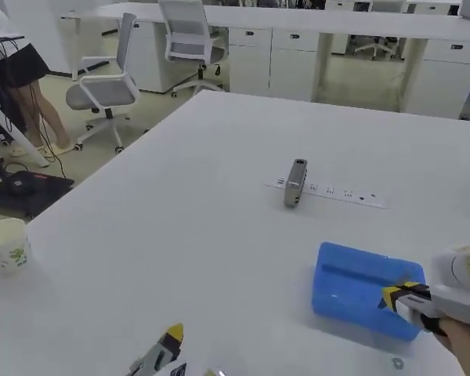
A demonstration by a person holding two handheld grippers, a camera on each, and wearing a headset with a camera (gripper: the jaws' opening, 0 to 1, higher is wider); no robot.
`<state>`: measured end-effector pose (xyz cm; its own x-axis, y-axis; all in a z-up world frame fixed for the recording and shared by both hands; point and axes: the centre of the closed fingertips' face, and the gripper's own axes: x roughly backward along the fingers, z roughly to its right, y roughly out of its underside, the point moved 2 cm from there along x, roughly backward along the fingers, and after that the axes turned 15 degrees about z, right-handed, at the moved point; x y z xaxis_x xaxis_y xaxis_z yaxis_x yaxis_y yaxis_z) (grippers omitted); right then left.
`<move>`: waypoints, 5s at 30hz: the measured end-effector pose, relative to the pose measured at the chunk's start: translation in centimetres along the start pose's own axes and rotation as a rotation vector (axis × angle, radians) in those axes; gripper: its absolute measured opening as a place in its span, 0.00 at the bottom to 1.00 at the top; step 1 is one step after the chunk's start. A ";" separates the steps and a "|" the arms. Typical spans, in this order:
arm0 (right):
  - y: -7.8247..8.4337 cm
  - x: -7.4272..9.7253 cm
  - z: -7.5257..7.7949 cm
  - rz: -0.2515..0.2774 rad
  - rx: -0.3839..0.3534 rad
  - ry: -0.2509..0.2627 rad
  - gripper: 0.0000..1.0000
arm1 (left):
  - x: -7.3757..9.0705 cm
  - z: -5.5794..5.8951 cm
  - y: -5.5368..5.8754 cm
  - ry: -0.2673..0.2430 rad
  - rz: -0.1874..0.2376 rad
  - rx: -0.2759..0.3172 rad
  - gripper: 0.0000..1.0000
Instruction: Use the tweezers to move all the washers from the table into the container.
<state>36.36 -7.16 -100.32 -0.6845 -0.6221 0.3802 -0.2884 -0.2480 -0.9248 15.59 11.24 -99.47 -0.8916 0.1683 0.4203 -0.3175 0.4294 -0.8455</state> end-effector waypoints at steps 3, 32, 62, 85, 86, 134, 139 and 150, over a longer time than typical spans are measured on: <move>-0.1 0.1 -0.1 0.009 -0.002 -0.002 0.02 | 0.0 -0.1 0.0 -0.002 -0.002 0.000 0.90; -4.0 7.6 -1.9 0.180 -0.064 -0.036 0.02 | 0.3 -0.2 -0.1 -0.019 0.007 0.000 0.90; 1.6 7.4 -3.1 0.037 -0.120 -0.006 0.03 | 0.3 -0.4 -0.6 -0.026 0.040 -0.001 0.90; 3.1 7.0 -1.5 -0.014 -0.097 0.030 0.03 | 0.4 -0.6 -0.8 -0.032 0.049 0.003 0.89; 3.1 7.0 -1.4 -0.014 -0.095 0.031 0.03 | 0.4 -0.6 -0.8 -0.033 0.049 0.004 0.89; 1.0 7.2 -0.9 0.019 -0.100 0.018 0.01 | 0.4 -0.6 -0.9 -0.033 0.053 0.004 0.89; 0.5 7.4 -1.1 0.026 -0.104 0.014 0.01 | 0.4 -0.6 -0.8 -0.036 0.054 0.004 0.89; -1.2 7.8 -1.5 0.048 -0.102 0.012 0.01 | 0.4 -0.6 -0.8 -0.041 0.055 0.006 0.89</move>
<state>30.32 -10.60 -96.25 -0.7067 -0.6226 0.3362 -0.3212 -0.1411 -0.9364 15.64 11.55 -98.41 -0.9201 0.1553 0.3595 -0.2695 0.4147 -0.8691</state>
